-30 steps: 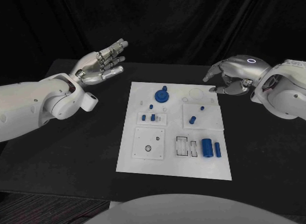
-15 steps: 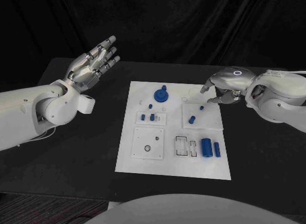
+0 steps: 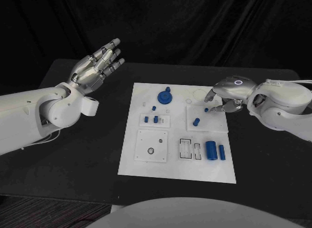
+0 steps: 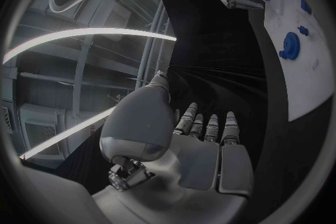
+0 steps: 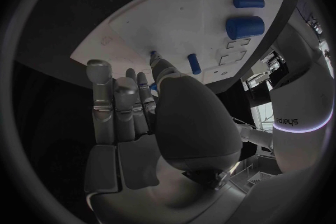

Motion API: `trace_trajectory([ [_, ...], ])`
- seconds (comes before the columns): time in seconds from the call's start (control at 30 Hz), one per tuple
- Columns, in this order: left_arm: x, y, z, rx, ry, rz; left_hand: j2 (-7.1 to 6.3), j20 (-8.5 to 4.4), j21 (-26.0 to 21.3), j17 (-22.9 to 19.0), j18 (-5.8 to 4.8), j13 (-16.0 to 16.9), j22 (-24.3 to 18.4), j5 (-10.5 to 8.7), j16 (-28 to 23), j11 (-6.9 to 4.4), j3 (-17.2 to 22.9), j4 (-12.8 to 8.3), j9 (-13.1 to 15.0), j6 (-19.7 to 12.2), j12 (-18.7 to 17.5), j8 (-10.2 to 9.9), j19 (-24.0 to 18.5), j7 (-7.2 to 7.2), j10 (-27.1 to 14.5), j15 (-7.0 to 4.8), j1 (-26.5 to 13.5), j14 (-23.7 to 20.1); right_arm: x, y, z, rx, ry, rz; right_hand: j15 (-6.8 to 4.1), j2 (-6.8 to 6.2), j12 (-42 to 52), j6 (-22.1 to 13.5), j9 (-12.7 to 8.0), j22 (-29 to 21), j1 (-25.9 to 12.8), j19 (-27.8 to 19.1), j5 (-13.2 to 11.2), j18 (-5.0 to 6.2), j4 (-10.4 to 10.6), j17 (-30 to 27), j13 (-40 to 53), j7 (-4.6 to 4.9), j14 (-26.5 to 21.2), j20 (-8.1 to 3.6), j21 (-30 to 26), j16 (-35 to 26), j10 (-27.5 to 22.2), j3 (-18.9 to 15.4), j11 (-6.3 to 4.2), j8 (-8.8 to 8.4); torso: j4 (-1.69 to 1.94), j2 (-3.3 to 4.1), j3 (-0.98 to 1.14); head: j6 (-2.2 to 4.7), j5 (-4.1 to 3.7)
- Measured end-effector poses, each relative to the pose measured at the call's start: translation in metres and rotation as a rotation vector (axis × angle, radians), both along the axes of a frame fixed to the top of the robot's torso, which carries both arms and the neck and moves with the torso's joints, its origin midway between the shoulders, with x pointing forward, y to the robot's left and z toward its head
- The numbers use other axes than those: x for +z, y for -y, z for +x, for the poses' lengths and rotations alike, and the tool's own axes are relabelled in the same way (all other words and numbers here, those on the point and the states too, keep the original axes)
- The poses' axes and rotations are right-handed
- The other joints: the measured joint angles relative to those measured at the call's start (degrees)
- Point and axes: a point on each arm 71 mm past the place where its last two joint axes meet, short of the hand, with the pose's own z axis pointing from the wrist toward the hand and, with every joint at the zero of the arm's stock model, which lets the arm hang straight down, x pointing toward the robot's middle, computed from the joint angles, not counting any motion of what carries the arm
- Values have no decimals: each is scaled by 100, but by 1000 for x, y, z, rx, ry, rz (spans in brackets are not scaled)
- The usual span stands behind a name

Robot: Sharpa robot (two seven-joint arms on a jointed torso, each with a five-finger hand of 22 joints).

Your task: Assemble the parts on the task board

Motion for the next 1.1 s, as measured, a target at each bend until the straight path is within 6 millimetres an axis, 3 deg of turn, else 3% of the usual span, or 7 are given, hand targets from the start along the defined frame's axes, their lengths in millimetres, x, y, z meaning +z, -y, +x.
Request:
trace_trajectory([
  [0.1,-1,0,0,-2,-4,-3,91,51,0,0,-1,0,-22,159,0,52,-39,-3,8,62,0,0,9,62,9,29,91,-13,-3,-2,-1,6,-8,0,0,6,-70,0,-21,0,42,21,76,0,-10,0,-44,0,0,-21,10,0,87,10,2,-15,-2,2,4,0,3],
  [0.17,-2,1,0,-4,-6,-5,211,209,0,1,-1,1,-36,420,0,151,-126,-15,25,192,0,15,19,178,8,97,301,-8,-5,-2,-1,10,-12,1,-12,0,-117,0,-45,0,103,21,188,0,-31,7,-92,0,12,-21,29,0,166,51,-3,-15,-4,2,6,0,4],
  [0.23,-3,3,0,-8,-7,-7,266,274,0,1,-1,1,-40,533,0,154,-153,-29,39,296,0,39,31,212,9,103,392,-5,-7,-3,-1,12,-16,2,-21,24,-168,0,-64,0,128,22,274,0,-42,6,-136,0,21,-22,32,0,249,105,-2,-15,-4,2,8,0,3],
  [0.67,-6,8,-1,-33,-22,-16,353,345,0,1,-1,3,-53,804,0,205,-301,-130,40,351,0,67,61,267,13,142,808,-3,-13,-8,0,21,-20,16,-15,-28,-333,152,-92,0,252,154,629,-2,-72,128,-299,49,127,-32,249,139,527,376,-9,-15,-7,-7,9,0,2],
  [1.1,-11,11,-1,-49,-40,-15,475,459,38,-2,-2,7,94,1183,0,350,-455,-413,69,572,0,178,176,415,83,226,1252,20,-20,-12,0,32,-18,32,-39,-8,-409,569,-15,4,276,174,667,-2,-86,169,-411,24,151,-52,345,160,954,702,-63,157,-11,-8,7,0,4],
])
